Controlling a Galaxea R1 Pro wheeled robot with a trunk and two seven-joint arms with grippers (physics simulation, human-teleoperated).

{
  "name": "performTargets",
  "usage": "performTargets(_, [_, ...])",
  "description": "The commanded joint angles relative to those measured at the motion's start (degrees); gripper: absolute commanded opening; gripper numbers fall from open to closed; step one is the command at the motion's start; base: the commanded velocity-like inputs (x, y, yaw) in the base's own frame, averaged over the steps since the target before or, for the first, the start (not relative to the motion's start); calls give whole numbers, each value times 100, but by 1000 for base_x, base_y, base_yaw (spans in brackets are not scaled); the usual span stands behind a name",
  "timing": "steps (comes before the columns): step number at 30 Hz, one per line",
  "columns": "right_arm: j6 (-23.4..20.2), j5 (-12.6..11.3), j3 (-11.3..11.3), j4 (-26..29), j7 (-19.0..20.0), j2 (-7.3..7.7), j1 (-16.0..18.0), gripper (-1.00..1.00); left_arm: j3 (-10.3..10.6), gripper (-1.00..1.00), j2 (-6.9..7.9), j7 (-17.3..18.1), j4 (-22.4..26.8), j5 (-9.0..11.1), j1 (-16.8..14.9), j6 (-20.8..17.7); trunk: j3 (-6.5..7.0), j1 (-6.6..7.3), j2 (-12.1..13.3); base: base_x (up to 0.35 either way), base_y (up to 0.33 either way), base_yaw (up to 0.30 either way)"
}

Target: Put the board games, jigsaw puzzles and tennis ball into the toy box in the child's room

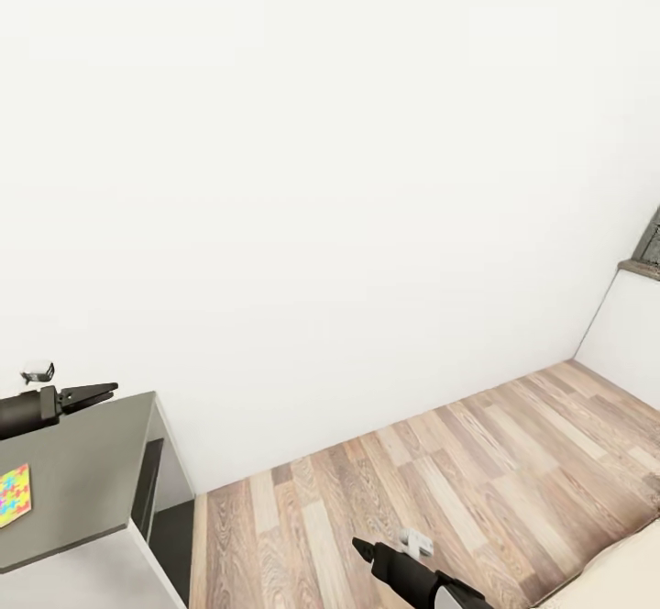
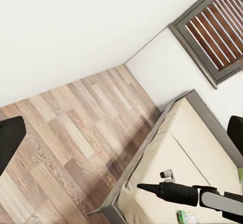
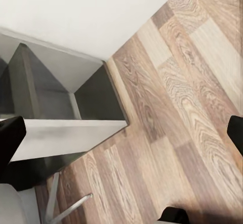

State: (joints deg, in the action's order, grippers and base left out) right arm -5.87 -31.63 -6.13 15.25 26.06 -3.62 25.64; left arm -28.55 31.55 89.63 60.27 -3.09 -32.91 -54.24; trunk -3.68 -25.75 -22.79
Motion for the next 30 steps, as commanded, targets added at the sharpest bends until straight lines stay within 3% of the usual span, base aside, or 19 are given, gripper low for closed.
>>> performTargets(1, [-28, -57, -31, 4, -6, 2, 4, 100, -4, 100, -1, 37, 3, -33, -5, -60, -4, -3, -13, -100, 70, -121])
performTargets(14, [-26, -64, -25, 4, -30, 0, 3, 100, -1, 100, -26, 37, 3, -33, 2, -57, 104, -3, -13, -86, 107, -107])
performTargets(22, [-114, -140, 35, 96, -3, 6, 6, 100, -3, 100, -46, 37, 3, -32, 4, 96, 84, -3, -13, -2, 3, -7])
performTargets(25, [-432, -153, 51, 341, 2, 40, 49, 100, -4, 100, -101, 37, 3, -33, 4, 124, 58, -3, -13, 0, 0, 0])
performTargets(30, [-1875, -217, 326, 2079, -21, 282, 32, 100, -2, 100, -170, 37, 3, -33, 4, 141, 12, -3, -13, 0, 0, 0])
